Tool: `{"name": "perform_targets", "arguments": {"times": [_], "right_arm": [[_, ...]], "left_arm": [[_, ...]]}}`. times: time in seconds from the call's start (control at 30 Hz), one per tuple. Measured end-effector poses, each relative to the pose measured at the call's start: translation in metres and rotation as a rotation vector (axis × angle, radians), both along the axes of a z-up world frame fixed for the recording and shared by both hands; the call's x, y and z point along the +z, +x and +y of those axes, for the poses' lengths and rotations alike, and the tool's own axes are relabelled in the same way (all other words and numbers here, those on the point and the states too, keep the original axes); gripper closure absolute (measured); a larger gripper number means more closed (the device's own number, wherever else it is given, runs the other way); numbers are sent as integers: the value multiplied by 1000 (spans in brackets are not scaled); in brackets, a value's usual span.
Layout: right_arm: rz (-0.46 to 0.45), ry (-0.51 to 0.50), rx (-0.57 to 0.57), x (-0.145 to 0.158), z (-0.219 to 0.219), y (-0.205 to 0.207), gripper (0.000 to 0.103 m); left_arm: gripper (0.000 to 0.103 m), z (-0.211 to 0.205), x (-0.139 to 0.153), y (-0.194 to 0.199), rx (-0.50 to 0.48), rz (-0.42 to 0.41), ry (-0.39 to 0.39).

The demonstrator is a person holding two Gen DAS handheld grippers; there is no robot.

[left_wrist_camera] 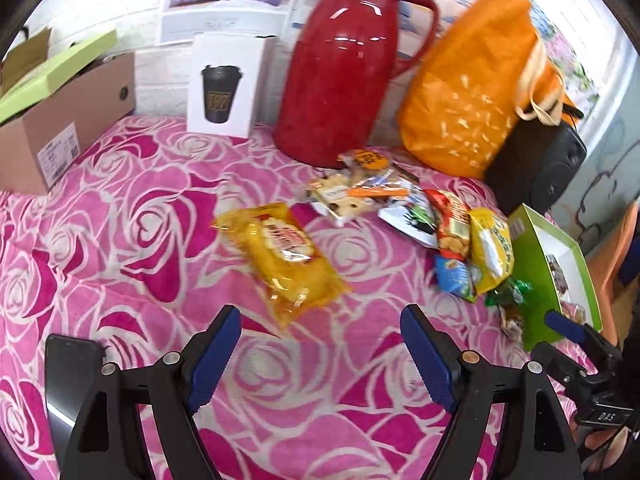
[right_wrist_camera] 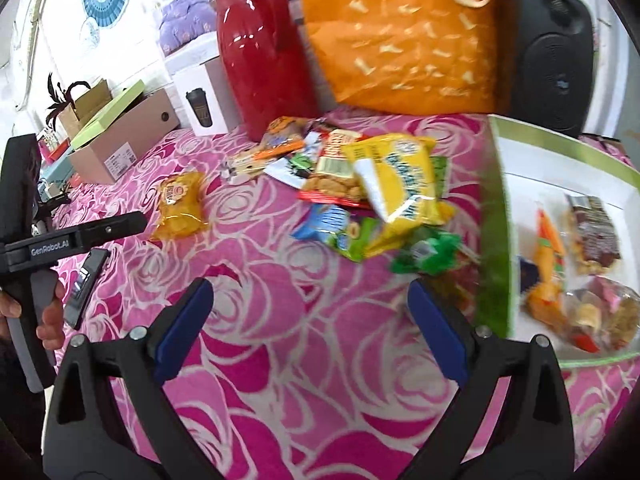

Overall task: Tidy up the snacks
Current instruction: 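Move both tools back toward the snack pile, then grasp the yellow bread packet with the left tool while the right tool grasps the blue snack packet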

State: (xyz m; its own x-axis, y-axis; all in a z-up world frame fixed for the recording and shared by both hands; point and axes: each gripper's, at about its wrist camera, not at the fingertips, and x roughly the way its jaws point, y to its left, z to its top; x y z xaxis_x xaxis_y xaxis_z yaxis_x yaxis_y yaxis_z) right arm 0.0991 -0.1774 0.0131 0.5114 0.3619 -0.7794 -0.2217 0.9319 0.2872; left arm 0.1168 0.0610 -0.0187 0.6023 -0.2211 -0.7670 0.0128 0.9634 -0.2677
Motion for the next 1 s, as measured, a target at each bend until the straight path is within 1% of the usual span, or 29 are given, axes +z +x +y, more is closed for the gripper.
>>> {"name": "perform_targets", "arguments": {"times": [0.03, 0.07, 0.1, 0.27, 0.4, 0.47, 0.5, 0.63, 0.67, 0.7, 0.73, 0.77, 0.8, 0.83, 0.9, 0.97, 1.0], "right_arm": [[5, 0, 5, -2, 4, 4, 8], [10, -1, 10, -4, 6, 8, 13], [16, -2, 13, -7, 10, 13, 17], [49, -13, 2, -22, 17, 35, 21], [70, -18, -8, -34, 17, 52, 21], [81, -24, -13, -40, 18, 58, 21], [83, -26, -15, -43, 19, 61, 21], [69, -86, -4, -50, 27, 68, 23], [65, -106, 6, -52, 30, 69, 26], [62, -122, 14, -54, 33, 70, 32], [61, -139, 22, -55, 35, 71, 36], [61, -156, 30, -57, 37, 71, 45], [62, -169, 43, -58, 39, 70, 52], [65, -168, 59, -58, 41, 68, 56], [80, -137, 92, -56, 45, 61, 58], [91, -107, 117, -51, 50, 54, 58], [98, -83, 137, -49, 53, 47, 58]], "left_arm": [[20, 3, -1, 0, 1, 0, -3], [22, 4, -1, 1, -1, 0, -5], [23, 6, -2, 3, -4, 1, -9], [23, 7, -7, 21, 8, 6, -7], [23, 11, -12, 38, 18, 21, -14], [29, 12, -14, 45, 9, 26, -13], [30, 12, -15, 47, 5, 28, -15], [31, 11, -21, 54, 0, 38, -12], [31, 10, -23, 56, -2, 42, -8], [31, 10, -25, 58, -3, 45, -4], [33, 9, -27, 60, -5, 49, 0], [40, 9, -30, 62, -8, 55, 2], [45, 8, -32, 63, -11, 61, -1], [48, 8, -34, 65, -15, 66, -8], [59, 8, -33, 64, -16, 60, -4], [67, 7, -31, 63, -34, 60, -15], [68, 6, -30, 62, -44, 63, -23]]}}
